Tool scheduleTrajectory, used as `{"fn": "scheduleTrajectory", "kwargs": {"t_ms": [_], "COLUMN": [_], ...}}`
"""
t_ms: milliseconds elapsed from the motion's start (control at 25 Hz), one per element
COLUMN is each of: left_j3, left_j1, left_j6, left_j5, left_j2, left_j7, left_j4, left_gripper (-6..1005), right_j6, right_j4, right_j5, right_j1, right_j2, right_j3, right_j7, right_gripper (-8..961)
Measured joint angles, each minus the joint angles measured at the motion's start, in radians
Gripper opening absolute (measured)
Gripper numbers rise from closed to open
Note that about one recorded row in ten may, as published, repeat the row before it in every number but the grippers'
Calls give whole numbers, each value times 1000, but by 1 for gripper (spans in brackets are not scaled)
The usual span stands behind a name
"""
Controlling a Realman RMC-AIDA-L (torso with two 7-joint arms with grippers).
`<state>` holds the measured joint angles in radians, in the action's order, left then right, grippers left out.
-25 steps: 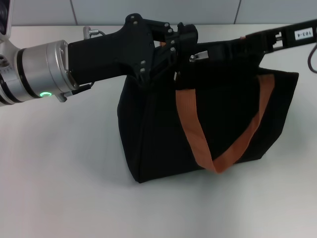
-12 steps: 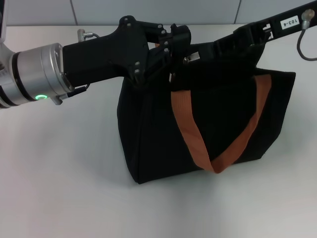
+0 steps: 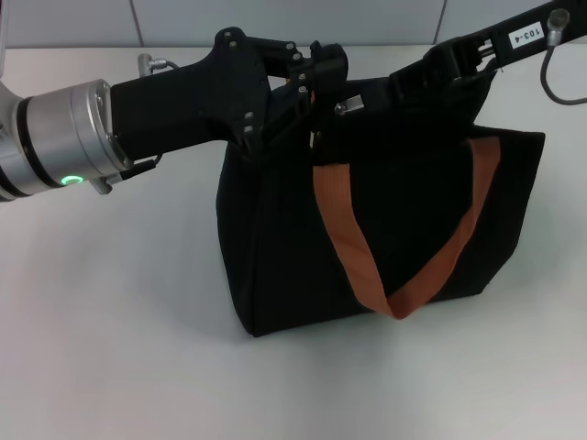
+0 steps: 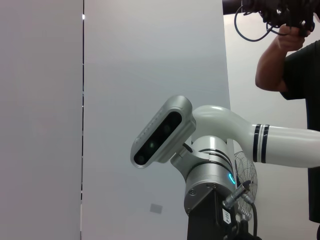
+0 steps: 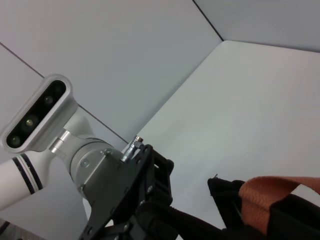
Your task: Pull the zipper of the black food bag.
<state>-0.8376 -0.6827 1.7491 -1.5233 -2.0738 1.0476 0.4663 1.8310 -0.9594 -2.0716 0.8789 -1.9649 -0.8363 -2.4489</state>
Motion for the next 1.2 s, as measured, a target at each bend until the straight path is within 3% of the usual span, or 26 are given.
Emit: {"fn": "scheduleTrajectory", "kwargs": {"t_ms": [1200], "left_j3": [0], "left_j1": [4], "left_j6": [1], "left_j5": [6], "left_j2": [-1], "left_j7": [0], "left_j4": [0], "left_gripper": [105], "right_j6": [-10], "right_j4": [-28], "right_j5": [-74], "right_j1": [38], "right_j2": [0], "right_j3": [-9], "right_j7": [-58], "right_gripper": [0]}}
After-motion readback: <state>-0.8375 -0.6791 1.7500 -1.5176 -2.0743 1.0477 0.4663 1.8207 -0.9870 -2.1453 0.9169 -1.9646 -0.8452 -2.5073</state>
